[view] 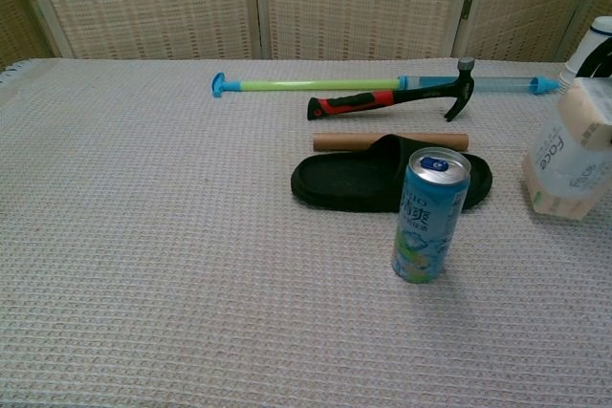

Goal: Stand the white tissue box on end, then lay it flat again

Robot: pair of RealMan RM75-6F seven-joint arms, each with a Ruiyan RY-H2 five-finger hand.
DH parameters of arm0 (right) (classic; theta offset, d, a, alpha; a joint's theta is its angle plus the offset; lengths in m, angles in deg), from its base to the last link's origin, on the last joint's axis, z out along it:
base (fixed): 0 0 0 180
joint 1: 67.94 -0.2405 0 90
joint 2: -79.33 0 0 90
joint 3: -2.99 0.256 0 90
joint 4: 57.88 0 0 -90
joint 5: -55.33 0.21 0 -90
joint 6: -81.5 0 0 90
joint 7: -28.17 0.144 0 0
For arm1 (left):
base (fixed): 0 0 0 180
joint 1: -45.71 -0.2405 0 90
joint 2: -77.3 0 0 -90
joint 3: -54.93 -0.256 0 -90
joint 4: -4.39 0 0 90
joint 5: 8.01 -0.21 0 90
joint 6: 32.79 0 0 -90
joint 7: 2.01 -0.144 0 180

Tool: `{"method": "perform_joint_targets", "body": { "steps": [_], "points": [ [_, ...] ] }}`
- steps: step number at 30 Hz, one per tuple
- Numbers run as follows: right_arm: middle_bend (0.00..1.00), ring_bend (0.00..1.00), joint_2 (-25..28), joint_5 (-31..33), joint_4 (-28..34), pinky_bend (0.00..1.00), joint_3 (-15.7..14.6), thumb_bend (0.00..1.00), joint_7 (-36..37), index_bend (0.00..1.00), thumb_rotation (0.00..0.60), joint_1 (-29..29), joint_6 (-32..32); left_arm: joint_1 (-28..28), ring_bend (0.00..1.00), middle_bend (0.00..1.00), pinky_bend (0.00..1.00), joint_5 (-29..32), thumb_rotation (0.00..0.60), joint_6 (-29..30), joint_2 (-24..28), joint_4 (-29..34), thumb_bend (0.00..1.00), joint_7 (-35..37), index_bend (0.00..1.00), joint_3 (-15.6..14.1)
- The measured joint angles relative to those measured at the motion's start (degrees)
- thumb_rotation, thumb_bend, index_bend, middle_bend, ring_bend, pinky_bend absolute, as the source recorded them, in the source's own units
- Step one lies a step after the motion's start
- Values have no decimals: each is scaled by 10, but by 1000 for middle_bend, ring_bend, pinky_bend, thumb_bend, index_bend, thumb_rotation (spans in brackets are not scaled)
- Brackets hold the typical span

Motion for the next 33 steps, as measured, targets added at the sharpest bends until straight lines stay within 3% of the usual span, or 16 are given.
{"method": "perform_joint_targets", "body": {
  "steps": [5,8,12,15,21,24,33],
  "points": [
    [488,246,-9,-64,-31,0,6,218,141,473,600,16,12,0,0,0,154,-1,600,0,0,0,344,-2,90,0],
    [488,231,-19,-112,-69,0,4,222,269,452,600,24,21,0,0,0,154,-1,600,1,-1,0,345,-3,91,0],
    [488,230,-46,-184,-159,0,-4,238,462,451,600,31,37,1,0,0,154,0,600,-2,-2,-1,345,-5,91,0],
    [488,230,-78,-224,-252,0,-12,257,565,451,600,34,51,1,0,0,154,3,600,-3,-3,-1,344,-7,91,0],
    [488,229,-165,-270,-417,0,-25,258,651,451,600,37,80,2,0,0,154,8,600,-5,-3,-3,344,-6,91,3],
    [488,229,-198,-283,-464,0,-34,259,676,451,600,35,86,3,0,0,154,10,600,-7,-3,-3,345,-7,91,3],
    [488,229,-226,-303,-517,0,-58,262,729,451,600,28,98,3,0,0,154,11,600,-6,-3,-3,344,-6,91,3]
  ]
}}
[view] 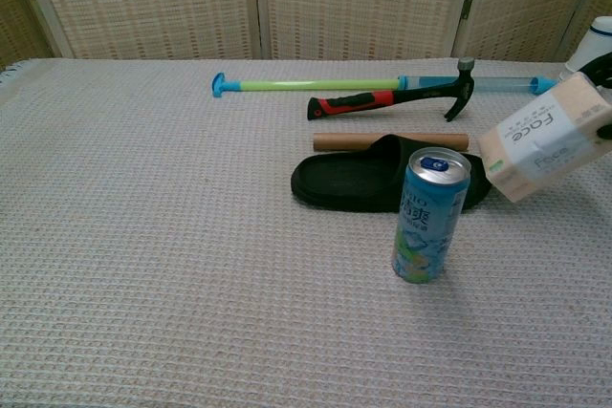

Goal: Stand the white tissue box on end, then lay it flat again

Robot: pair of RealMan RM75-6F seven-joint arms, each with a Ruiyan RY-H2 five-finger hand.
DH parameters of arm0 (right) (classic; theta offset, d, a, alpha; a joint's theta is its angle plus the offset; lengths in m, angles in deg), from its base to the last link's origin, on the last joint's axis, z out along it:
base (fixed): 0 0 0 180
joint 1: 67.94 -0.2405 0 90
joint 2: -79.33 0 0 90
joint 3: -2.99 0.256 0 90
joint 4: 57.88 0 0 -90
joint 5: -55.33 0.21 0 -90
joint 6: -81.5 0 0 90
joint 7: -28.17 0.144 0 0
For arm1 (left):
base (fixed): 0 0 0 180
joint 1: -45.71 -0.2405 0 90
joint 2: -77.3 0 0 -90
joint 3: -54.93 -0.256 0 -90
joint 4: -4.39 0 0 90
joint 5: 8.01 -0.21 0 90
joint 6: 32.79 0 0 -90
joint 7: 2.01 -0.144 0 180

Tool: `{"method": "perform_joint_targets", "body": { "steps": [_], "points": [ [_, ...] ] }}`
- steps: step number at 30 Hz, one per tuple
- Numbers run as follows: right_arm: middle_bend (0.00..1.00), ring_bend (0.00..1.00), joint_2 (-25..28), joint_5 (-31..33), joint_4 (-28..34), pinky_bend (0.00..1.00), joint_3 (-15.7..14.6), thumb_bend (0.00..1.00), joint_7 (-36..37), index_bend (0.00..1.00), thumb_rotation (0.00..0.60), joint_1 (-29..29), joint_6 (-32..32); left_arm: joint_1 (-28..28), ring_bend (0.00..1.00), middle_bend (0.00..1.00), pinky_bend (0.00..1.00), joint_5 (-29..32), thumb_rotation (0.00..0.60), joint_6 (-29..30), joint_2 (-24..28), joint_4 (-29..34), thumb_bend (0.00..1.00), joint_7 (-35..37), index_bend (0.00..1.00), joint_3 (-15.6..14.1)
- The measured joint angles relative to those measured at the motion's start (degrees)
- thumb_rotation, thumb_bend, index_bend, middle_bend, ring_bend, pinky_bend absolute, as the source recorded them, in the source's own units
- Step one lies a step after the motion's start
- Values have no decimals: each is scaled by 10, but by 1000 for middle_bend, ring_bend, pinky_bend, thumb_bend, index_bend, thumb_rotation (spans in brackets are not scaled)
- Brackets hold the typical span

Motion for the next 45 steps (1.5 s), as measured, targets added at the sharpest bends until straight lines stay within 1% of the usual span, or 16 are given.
{"method": "perform_joint_targets", "body": {
  "steps": [5,14,17,22,27,30,33,41,45],
  "points": [
    [488,229,1,5,-2,0,-5,262,-24,451,600,1,-10,0,0,0,154,-1,600,-1,0,0,344,-1,91,-1],
    [488,229,14,27,19,0,-12,261,-99,448,600,3,-53,0,0,0,154,-1,600,0,0,1,344,-3,91,-1],
    [488,229,25,33,31,0,-14,262,-116,435,600,4,-66,0,0,0,154,-1,600,-1,0,1,344,-3,91,-1],
    [477,222,52,40,60,0,-21,262,-135,367,600,0,-106,1,0,0,154,-3,600,-2,-1,1,344,-5,91,-2],
    [423,187,78,42,89,0,-35,262,-146,298,600,-12,-160,1,0,0,154,-3,600,-2,-2,3,344,-8,91,-3],
    [402,172,88,45,99,0,-41,262,-161,275,600,-19,-190,1,0,0,154,-3,600,-2,-2,3,344,-9,91,-3],
    [379,152,93,54,105,0,-42,260,-183,258,600,-23,-207,2,0,0,154,-3,600,-3,-2,3,345,-10,91,-3],
    [279,90,101,79,122,0,-35,257,-236,229,600,-25,-223,2,0,0,154,-3,600,-3,-3,2,344,-12,93,-4],
    [198,16,103,89,128,0,-28,256,-260,208,600,-23,-225,2,0,0,154,-3,600,-3,-4,3,344,-14,95,-3]
  ]
}}
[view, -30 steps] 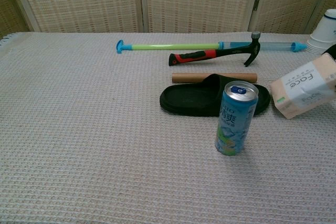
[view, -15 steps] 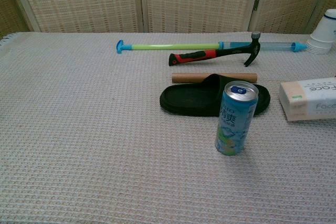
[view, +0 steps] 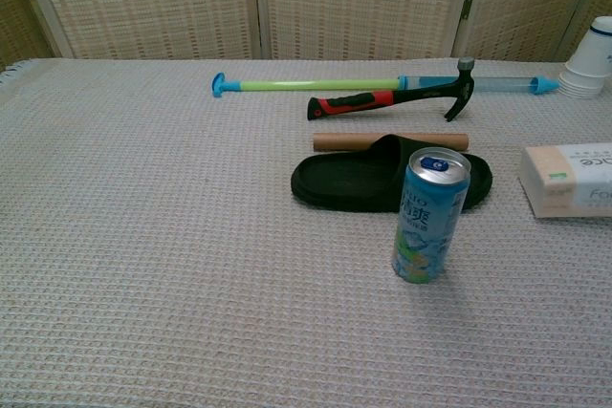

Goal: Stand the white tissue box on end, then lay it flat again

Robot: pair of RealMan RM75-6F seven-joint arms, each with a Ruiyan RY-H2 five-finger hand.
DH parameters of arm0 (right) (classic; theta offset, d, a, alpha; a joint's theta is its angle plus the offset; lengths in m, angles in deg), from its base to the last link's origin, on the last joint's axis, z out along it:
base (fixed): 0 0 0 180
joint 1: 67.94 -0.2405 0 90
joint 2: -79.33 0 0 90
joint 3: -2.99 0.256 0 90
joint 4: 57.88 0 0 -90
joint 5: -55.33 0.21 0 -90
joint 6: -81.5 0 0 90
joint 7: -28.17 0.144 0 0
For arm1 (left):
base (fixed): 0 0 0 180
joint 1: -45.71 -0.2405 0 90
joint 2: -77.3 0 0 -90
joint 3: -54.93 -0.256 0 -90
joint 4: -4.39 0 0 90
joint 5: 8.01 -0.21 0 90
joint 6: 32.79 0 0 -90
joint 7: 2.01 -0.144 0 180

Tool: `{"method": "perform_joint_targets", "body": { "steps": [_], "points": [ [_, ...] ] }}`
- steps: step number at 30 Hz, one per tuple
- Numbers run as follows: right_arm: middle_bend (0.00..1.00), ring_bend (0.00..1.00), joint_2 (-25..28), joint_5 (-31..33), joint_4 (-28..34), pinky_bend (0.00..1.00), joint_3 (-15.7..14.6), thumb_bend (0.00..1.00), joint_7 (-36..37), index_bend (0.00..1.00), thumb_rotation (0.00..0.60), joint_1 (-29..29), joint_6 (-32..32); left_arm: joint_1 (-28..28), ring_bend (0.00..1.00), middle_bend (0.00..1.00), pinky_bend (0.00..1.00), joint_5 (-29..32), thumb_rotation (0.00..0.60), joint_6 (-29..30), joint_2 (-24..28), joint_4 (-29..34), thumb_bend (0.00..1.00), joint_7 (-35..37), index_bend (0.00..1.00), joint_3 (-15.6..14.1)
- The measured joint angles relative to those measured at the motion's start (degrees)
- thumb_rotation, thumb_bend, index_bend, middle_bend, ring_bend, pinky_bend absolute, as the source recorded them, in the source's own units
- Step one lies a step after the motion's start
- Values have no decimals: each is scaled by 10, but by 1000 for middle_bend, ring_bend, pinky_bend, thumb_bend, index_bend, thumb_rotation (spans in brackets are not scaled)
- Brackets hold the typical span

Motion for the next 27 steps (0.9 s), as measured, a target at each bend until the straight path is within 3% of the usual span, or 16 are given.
{"method": "perform_joint_targets", "body": {
  "steps": [13,27],
  "points": [
    [165,0,1,8,1,0,8,255,-29,186,600,-5,-19,0,0,0,154,5,600,-3,-1,1,345,-6,98,0],
    [64,0,26,21,34,0,11,190,-67,40,600,-8,-39,1,0,0,154,7,600,-4,-1,2,344,-8,100,0]
  ]
}}
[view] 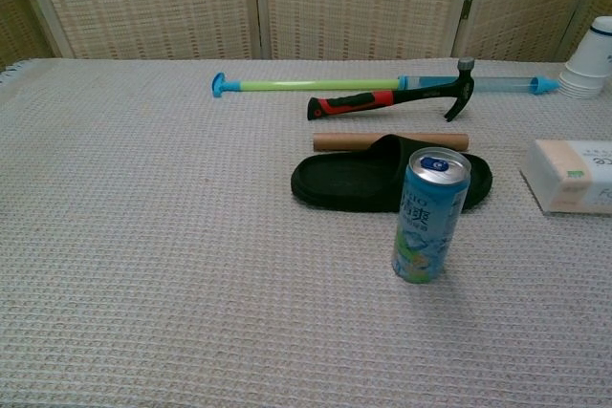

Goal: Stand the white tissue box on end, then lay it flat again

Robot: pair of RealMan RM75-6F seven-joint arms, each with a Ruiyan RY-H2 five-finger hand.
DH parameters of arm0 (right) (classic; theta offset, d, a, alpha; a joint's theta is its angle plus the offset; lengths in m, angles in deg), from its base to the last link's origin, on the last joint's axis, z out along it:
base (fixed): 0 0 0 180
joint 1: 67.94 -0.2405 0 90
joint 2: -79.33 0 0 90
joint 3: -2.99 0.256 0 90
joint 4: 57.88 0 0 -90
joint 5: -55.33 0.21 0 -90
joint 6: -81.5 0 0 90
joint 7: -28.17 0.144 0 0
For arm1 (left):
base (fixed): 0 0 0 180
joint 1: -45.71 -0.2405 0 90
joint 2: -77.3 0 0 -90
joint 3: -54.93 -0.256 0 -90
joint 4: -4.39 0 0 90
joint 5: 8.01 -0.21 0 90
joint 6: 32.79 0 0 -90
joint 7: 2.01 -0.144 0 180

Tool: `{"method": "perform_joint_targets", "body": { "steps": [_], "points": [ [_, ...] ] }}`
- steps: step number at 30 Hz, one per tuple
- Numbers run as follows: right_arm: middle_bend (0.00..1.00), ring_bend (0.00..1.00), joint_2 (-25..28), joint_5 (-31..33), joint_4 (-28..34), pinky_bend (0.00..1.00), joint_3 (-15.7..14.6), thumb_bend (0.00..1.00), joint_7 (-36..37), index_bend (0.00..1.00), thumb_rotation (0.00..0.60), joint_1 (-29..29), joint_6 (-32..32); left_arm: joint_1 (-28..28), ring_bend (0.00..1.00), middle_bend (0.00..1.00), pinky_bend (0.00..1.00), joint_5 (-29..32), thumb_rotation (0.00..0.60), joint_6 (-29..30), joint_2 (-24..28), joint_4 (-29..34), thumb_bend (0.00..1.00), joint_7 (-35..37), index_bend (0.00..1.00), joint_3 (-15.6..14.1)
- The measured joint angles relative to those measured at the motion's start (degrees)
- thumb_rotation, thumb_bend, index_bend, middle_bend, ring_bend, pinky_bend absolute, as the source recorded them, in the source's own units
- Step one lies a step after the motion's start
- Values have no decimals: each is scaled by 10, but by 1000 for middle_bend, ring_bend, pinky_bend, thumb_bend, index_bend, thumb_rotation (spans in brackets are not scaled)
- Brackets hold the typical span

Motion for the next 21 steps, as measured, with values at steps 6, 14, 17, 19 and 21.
{"method": "perform_joint_targets", "body": {
  "steps": [6,14,17,19,21],
  "points": [
    [26,0,46,2,69,0,4,146,-11,0,600,10,22,-1,0,0,154,2,600,1,2,0,344,6,99,1],
    [26,0,132,0,235,0,10,144,-100,0,600,85,202,1,0,0,154,1,600,-3,2,-2,345,12,100,1],
    [26,0,149,-1,294,0,7,144,-187,0,600,125,287,2,0,0,154,3,600,-4,3,-3,344,14,99,1],
    [26,0,154,-2,328,0,2,145,-254,0,600,155,338,2,0,0,154,2,600,-4,3,-2,344,15,100,1],
    [26,0,155,-4,356,0,-4,144,-319,0,600,186,381,2,0,0,154,3,600,-6,3,-3,344,14,99,1]
  ]
}}
